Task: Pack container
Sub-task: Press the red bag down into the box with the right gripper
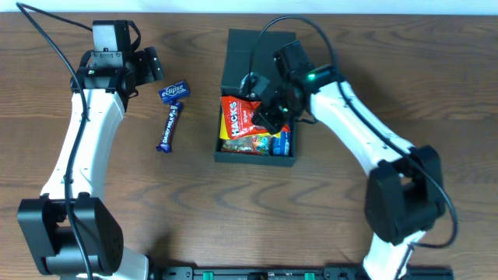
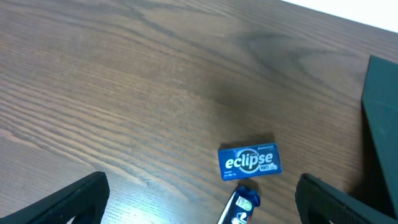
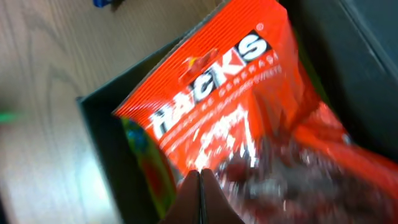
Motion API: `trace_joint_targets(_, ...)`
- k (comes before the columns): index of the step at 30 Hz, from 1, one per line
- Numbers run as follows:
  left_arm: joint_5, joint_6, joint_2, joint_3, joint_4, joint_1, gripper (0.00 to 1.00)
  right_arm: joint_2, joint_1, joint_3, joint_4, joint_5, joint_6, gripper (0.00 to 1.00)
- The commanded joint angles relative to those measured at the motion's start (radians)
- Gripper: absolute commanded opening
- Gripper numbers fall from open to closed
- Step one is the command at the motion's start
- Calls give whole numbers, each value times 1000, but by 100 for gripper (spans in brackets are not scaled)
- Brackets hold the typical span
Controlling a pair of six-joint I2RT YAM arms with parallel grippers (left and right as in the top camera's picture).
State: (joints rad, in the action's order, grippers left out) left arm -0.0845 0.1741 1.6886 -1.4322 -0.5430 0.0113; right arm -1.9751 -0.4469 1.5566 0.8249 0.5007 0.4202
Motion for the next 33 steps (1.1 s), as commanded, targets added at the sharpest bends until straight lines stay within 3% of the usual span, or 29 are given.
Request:
trace_joint_targets(1,0,-21,-19,-18,-17,2,97,-29,-7,-3,-47,4,-2,1)
trace_joint_targets(12,0,-21,-19,-18,-37,2,96,-40,-27,-3,-206,4,-5,1)
trace_joint_targets(18,0,-21,-19,-18,-59,2,96,37,-11,2,-143,-8,-52,1)
trace_joint_targets(21,0,-22,-19,-18,-71,2,97,73,24,2,-104,-97,-141,1)
trace_joint_targets(33,0,-21,-19,-18,-74,2,97,-13,40,-14,-79,-119,-165,1)
